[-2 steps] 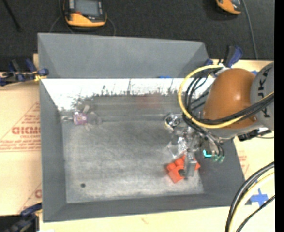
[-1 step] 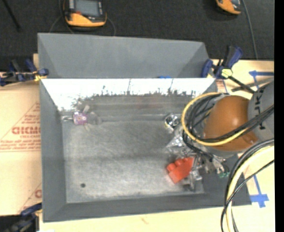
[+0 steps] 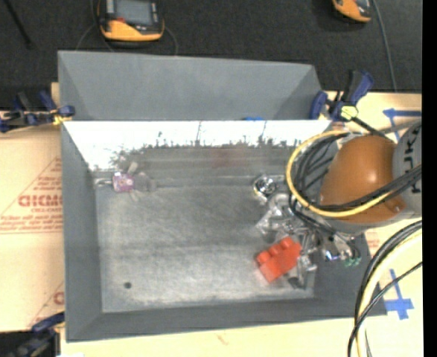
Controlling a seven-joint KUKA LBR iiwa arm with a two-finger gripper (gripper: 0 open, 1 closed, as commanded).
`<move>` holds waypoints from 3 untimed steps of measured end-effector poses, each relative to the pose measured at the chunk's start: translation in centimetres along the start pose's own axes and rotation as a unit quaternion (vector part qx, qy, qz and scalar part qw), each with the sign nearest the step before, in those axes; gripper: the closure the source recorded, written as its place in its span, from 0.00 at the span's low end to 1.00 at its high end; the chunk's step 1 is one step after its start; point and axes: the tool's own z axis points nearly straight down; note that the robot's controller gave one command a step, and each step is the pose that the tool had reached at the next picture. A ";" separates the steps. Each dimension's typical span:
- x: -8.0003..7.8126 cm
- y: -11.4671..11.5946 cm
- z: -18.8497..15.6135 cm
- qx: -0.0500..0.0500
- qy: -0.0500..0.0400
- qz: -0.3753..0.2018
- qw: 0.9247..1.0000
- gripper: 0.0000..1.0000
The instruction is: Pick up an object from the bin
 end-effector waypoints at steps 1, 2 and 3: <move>0.7 -1.7 -0.3 -0.002 0.001 0.062 0.998 0.00; 0.9 -2.3 3.3 -0.003 0.002 0.098 0.995 0.00; 0.8 -2.3 3.2 -0.002 0.002 0.094 0.996 0.00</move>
Offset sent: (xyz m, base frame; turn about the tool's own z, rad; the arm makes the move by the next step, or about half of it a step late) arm -0.0030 -0.0190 0.0035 0.1288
